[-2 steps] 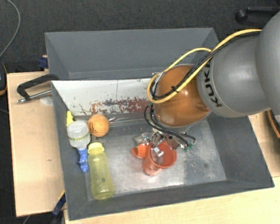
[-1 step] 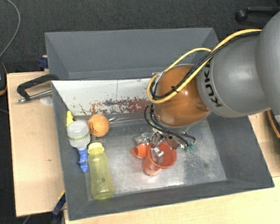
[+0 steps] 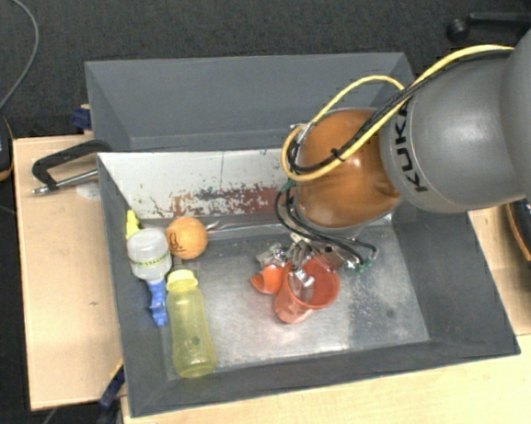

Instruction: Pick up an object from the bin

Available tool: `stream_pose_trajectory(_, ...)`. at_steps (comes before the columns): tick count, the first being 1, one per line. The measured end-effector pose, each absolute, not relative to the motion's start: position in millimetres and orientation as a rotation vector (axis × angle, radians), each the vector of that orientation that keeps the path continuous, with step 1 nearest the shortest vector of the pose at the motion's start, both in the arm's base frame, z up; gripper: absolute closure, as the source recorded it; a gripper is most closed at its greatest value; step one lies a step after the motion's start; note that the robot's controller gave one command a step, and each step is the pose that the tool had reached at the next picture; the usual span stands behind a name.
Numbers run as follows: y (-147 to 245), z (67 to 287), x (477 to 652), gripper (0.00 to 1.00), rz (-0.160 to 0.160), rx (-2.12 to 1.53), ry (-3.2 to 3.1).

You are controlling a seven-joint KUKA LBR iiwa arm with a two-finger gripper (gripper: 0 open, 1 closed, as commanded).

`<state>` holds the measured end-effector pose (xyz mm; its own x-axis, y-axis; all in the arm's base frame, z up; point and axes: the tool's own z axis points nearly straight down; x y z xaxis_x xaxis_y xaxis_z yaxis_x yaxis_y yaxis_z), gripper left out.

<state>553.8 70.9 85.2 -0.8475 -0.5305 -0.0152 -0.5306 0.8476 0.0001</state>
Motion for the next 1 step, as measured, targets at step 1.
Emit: stream_pose_trajectory(1,74.0,98.5,570.0,1.0,0.001,-0.943,2.965)
